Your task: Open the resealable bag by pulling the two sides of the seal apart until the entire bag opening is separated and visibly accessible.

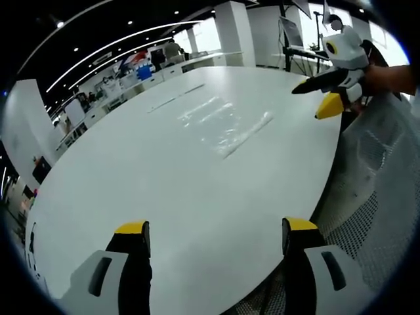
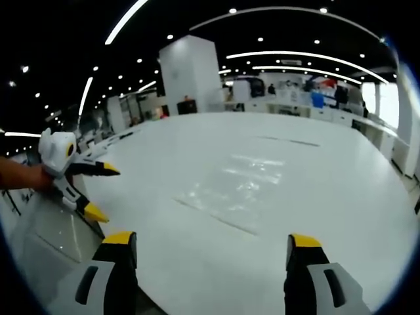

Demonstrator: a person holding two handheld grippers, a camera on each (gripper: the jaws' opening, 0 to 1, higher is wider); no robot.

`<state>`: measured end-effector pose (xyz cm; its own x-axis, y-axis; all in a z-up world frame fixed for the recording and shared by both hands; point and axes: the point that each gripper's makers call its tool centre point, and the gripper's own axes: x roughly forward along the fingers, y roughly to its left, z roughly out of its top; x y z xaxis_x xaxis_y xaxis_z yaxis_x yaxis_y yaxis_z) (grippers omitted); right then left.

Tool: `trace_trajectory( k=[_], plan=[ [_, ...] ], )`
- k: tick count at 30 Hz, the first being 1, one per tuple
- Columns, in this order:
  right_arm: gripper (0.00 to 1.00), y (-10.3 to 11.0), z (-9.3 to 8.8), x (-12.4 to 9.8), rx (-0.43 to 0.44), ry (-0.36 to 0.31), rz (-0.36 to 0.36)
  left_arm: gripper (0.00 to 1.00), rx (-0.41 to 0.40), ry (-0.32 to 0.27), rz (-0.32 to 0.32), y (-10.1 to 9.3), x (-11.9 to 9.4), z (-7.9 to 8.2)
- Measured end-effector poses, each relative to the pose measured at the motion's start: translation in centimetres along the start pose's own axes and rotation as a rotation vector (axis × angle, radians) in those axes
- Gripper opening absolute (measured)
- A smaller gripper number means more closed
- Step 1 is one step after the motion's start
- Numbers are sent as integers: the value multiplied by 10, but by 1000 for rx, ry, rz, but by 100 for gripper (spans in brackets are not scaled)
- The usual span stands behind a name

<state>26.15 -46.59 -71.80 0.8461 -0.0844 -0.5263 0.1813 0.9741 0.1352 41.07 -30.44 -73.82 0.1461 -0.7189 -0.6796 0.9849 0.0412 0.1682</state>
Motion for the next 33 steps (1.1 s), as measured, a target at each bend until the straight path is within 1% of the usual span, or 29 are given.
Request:
trace_trajectory(
  k=[13, 22, 33],
  plan=[
    [93, -2, -2, 0, 10, 5, -3, 80, 2, 8, 1, 0, 1, -2],
    [92, -2, -4, 1, -5, 20, -1, 80, 3, 10, -6, -2, 2, -2],
    [91, 0, -2, 0, -24, 16, 1, 80, 2, 9, -6, -2, 1, -2]
  ],
)
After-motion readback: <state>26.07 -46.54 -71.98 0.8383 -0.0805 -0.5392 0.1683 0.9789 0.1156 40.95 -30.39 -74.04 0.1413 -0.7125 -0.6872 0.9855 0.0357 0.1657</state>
